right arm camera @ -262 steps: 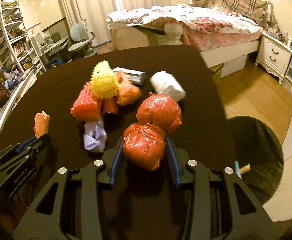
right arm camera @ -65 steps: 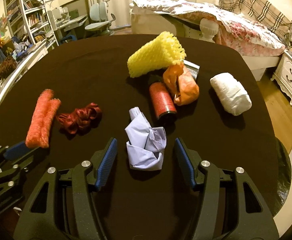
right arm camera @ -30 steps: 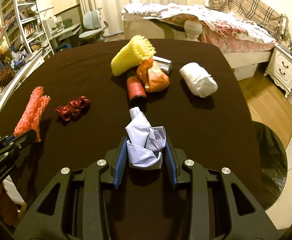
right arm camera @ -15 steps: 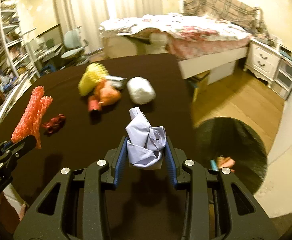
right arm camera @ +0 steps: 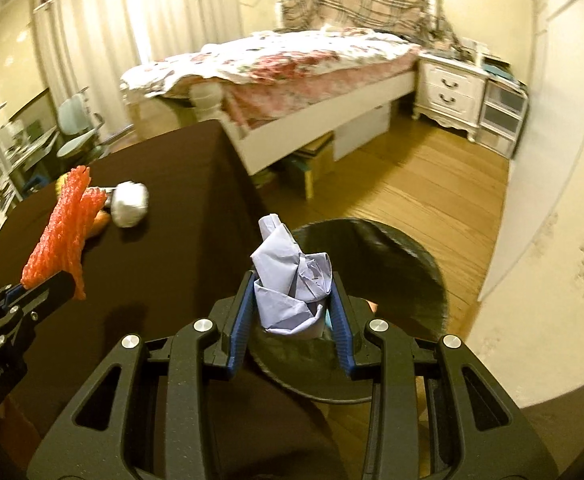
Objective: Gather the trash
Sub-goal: 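Carry sleeve and tissue over the bin and open both tools to drop them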
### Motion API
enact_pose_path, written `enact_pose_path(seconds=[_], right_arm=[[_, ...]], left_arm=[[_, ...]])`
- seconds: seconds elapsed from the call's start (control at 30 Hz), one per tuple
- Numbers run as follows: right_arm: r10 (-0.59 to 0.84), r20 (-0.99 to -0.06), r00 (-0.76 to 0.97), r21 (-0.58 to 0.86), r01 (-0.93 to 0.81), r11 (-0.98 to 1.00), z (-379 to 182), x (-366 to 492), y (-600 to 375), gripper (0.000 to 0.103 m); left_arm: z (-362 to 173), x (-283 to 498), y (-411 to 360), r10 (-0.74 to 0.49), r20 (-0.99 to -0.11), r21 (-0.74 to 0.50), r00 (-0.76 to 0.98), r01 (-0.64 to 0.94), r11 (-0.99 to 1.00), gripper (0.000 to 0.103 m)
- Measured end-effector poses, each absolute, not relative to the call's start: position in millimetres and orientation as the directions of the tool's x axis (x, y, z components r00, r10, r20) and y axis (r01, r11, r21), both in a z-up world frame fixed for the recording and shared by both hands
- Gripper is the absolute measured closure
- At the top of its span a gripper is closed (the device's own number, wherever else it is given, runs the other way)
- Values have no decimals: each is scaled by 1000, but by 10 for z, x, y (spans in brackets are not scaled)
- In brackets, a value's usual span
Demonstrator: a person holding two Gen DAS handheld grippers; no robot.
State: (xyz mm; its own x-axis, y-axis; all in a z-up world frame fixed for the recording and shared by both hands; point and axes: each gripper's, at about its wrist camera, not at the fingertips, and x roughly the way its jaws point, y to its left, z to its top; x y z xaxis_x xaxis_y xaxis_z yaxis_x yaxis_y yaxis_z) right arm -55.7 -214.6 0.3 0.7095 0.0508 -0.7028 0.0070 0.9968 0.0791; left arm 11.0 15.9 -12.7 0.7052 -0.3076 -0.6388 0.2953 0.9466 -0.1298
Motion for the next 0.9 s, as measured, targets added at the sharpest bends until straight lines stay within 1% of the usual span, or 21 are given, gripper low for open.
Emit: enact_pose_path(seconds=[0.17, 0.7, 0.8, 0.83, 0.87, 0.9], right_arm=[[22, -715, 699, 76, 47, 996, -101, -512, -2287, 68], [-17, -734, 679, 89, 121, 989, -285, -395, -2591, 68], [-20, -736, 677, 91, 127, 988, -300, -382, -2618, 66], [-22, -736, 676, 90, 130, 987, -308, -381, -2629, 63], [-28, -735, 678, 88, 136, 987, -309, -396, -2644, 57], [-35, -732, 680, 86, 142, 986, -309, -403, -2654, 55]], left_arm=[[-228, 215, -161, -330, -655, -108, 680, 348, 931, 74], [-385, 401, -695, -341, -690, -65, 638, 416, 907, 74], [-398, 449, -742, -340, -699, -58, 629, 424, 904, 72], [-393, 465, -736, -338, -700, -56, 630, 422, 905, 68], [-393, 465, -734, -338, -701, -57, 628, 422, 905, 62], [-391, 461, -725, -335, -700, -58, 630, 418, 907, 59]])
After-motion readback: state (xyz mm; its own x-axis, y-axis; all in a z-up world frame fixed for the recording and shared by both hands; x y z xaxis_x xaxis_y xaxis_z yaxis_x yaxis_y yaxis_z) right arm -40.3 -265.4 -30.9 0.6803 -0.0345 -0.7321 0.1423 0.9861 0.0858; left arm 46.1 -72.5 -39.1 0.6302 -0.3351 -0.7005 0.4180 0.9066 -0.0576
